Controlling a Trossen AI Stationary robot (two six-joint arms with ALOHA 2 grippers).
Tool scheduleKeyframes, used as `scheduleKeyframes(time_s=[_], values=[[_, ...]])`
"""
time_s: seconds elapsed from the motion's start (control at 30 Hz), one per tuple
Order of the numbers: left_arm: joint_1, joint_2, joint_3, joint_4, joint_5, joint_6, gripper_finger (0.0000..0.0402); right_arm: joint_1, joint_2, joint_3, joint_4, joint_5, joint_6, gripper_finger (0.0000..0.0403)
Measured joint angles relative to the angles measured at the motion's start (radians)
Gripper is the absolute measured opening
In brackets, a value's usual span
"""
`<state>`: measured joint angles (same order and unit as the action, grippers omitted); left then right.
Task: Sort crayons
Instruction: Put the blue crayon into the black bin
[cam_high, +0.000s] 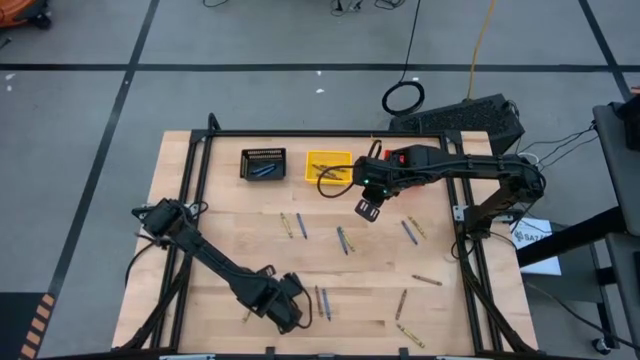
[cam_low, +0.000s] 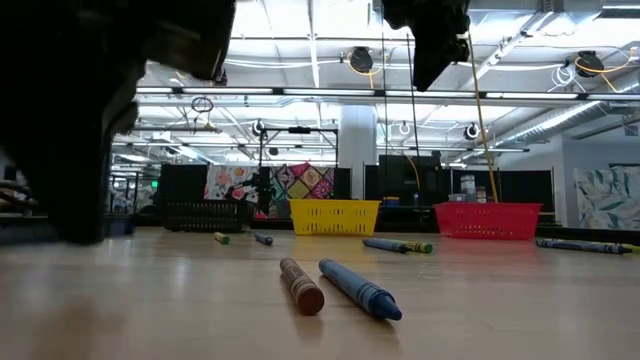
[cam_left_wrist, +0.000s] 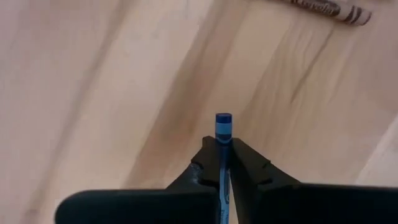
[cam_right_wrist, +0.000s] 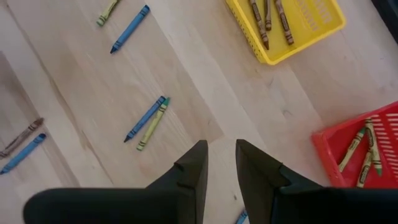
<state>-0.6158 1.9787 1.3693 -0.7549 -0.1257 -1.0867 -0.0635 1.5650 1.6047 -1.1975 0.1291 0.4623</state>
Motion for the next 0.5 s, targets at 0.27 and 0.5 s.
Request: scheduleKeyframes(time_s=[0.27, 0.5], values=[[0.027, -0.068, 0.054, -0.145, -0.053, 0.108, 0.0011, 0.000, 0.000, 0.000, 0.010, 0.000, 0.023, 0.0071], [0.087, -0.170, 0.053, -0.416, -0.108, 0.173, 0.0011, 0.000, 0.000, 0.000, 0.012, 0.001, 0.024, 0.0071]])
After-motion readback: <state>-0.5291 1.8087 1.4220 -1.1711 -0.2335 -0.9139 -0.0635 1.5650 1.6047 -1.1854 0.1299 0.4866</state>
